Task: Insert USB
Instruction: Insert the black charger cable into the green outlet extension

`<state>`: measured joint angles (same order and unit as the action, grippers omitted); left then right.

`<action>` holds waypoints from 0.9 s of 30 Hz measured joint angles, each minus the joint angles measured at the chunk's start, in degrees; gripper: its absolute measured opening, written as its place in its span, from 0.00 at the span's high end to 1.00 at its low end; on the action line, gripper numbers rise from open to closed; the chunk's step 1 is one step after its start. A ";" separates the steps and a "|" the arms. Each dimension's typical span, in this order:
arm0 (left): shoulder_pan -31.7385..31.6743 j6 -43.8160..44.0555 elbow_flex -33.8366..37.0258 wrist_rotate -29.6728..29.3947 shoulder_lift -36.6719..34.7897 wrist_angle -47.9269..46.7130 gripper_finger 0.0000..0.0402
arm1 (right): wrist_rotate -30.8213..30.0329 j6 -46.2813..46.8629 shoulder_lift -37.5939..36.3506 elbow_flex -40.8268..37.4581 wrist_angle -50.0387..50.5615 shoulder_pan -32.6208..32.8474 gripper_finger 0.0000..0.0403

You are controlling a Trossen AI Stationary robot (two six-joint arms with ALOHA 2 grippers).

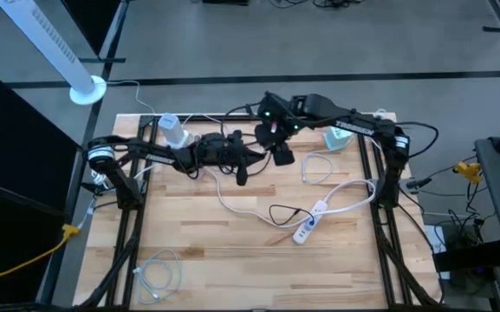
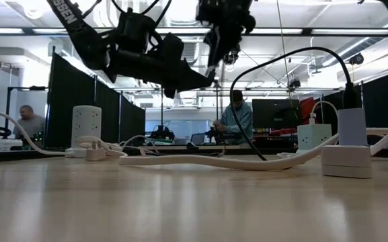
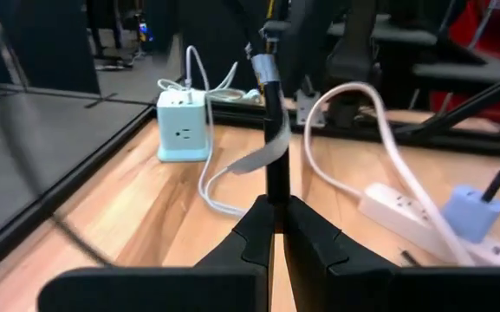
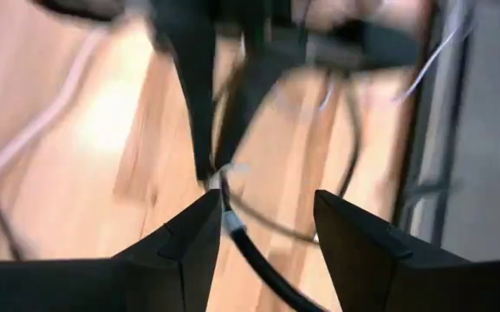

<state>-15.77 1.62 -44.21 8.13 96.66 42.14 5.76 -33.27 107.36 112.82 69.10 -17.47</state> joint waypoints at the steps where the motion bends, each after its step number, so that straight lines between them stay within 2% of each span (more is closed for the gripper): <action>1: 0.58 -0.87 0.00 -1.53 0.00 -0.36 0.99 | -0.05 0.23 0.76 0.62 1.53 0.08 0.59; 5: 2.38 -3.15 0.00 -5.70 -0.07 -0.95 0.99 | 0.23 0.64 1.92 1.37 4.28 0.65 0.59; 14: 4.63 -3.29 0.04 -8.19 -0.13 -1.69 0.99 | 0.82 1.77 3.36 1.21 3.21 1.75 0.58; 27: 5.62 -3.23 0.04 -9.25 -0.07 -1.68 0.99 | 0.62 0.23 3.43 1.13 2.80 4.67 0.76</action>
<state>-10.15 -1.62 -44.16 -1.13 96.60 40.47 6.38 -33.04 110.79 113.95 71.89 -12.80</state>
